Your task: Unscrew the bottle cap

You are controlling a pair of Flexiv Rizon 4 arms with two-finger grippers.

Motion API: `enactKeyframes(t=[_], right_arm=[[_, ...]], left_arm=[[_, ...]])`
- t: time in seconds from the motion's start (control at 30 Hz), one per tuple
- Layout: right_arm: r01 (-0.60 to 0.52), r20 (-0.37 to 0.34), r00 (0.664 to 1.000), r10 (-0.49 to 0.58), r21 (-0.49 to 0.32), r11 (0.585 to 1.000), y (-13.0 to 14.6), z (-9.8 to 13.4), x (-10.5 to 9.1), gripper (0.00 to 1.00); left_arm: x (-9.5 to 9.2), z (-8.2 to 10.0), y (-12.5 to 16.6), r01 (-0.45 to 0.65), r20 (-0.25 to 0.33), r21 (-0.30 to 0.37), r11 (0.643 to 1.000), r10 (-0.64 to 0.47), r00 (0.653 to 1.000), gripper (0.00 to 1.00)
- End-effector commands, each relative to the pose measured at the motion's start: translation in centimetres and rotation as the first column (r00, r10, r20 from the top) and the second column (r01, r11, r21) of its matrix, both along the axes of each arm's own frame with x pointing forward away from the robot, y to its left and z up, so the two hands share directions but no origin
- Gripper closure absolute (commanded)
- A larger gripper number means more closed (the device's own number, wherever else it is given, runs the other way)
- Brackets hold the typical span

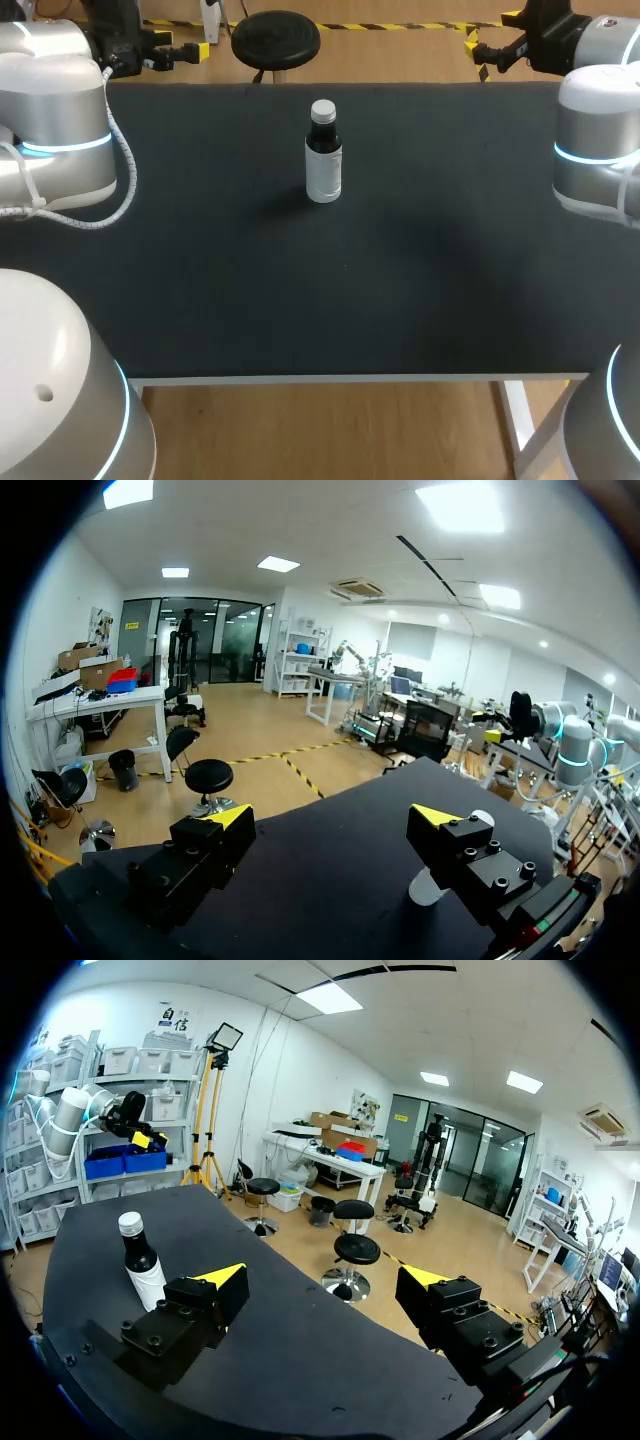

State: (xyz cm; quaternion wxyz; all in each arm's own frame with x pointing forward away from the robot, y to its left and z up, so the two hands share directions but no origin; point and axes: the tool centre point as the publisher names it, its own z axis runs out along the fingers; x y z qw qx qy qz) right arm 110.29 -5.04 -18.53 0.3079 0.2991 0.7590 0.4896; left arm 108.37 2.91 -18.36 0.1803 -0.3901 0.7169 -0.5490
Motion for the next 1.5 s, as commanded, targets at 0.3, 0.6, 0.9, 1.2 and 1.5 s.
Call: enactKeyframes(t=[0.3,0.6,0.9,1.2,1.5], right_arm=[[-0.002,-0.001,1.0,0.002,0.0,1.0,-0.1,0.0,0.0,0.0],[-0.002,-0.001,1.0,0.002,0.0,1.0,-0.1,0.0,0.0,0.0],[-0.002,-0.001,1.0,0.002,0.0,1.0,-0.1,0.0,0.0,0.0],[-0.002,-0.001,1.0,0.002,0.0,1.0,-0.1,0.0,0.0,0.0],[-0.002,-0.001,1.0,0.002,0.0,1.0,-0.1,0.0,0.0,0.0]], left_arm=[[0.0,0.1,0.0,0.001,-0.004,0.001,1.0,-0.001,1.0,0.0],[-0.1,-0.2,-0.2,0.099,0.025,-0.001,0.995,-0.099,0.995,0.0],[-0.9,-2.6,-0.5,0.445,0.182,-0.043,0.895,-0.431,0.884,0.0],[-2.3,-3.9,-0.4,0.637,0.362,0.037,0.77,-0.604,0.71,0.0],[-3.3,-4.1,-1.6,0.684,0.385,0.065,0.727,-0.65,0.655,0.0]])
